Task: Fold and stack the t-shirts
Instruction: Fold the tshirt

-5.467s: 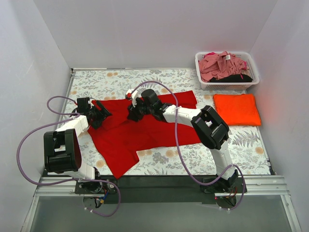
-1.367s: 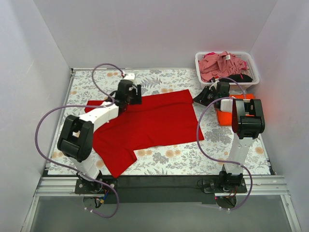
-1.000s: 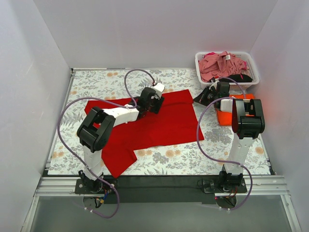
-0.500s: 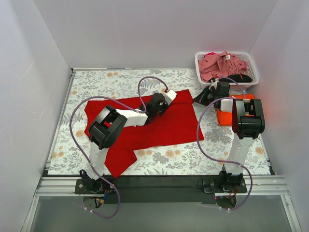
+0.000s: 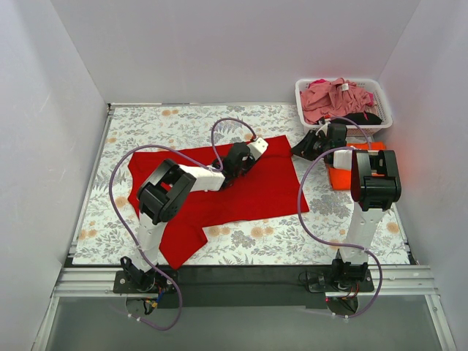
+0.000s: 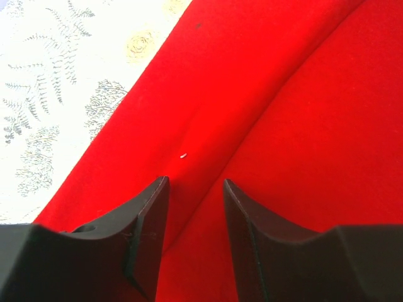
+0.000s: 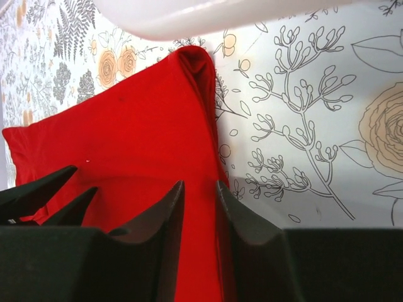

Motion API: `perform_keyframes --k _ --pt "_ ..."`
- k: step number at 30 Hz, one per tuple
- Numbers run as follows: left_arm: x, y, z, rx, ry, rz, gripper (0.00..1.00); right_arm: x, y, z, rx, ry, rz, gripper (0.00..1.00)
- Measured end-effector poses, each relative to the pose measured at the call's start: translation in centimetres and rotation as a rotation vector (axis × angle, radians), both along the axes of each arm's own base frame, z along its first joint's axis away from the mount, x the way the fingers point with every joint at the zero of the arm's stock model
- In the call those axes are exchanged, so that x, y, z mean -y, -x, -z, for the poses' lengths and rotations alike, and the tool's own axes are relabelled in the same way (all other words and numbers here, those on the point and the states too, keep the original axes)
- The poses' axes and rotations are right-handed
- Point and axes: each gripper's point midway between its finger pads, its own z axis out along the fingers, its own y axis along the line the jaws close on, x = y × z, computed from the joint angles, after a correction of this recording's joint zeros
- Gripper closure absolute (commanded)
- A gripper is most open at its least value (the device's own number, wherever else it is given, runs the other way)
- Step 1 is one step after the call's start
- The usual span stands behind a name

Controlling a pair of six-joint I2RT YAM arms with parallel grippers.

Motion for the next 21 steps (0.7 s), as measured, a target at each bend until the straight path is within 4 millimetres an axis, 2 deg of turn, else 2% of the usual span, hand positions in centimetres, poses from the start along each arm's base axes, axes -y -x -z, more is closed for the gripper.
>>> perform_keyframes --k 6,15,17,21 --pt "-0.07 -0.09 -0.09 0.006 -0.007 -0.001 0.69 0.29 -0.2 0.32 -0.001 0.026 0.027 0.65" --pt "0.11 -0.32 -0.45 0.014 -0.002 0.0 0.69 0.68 -0.27 0.79 -0.005 0.064 0.059 0.66" --pt "0.1 -0.31 -0.42 0.013 -0.002 0.0 0.69 0.62 -0.25 0.8 -0.005 0.065 0.058 0.7" --pt "0.14 -0.28 -0.41 0.009 0.006 -0.005 0.65 0.36 -0.18 0.77 -0.004 0.064 0.05 0.89"
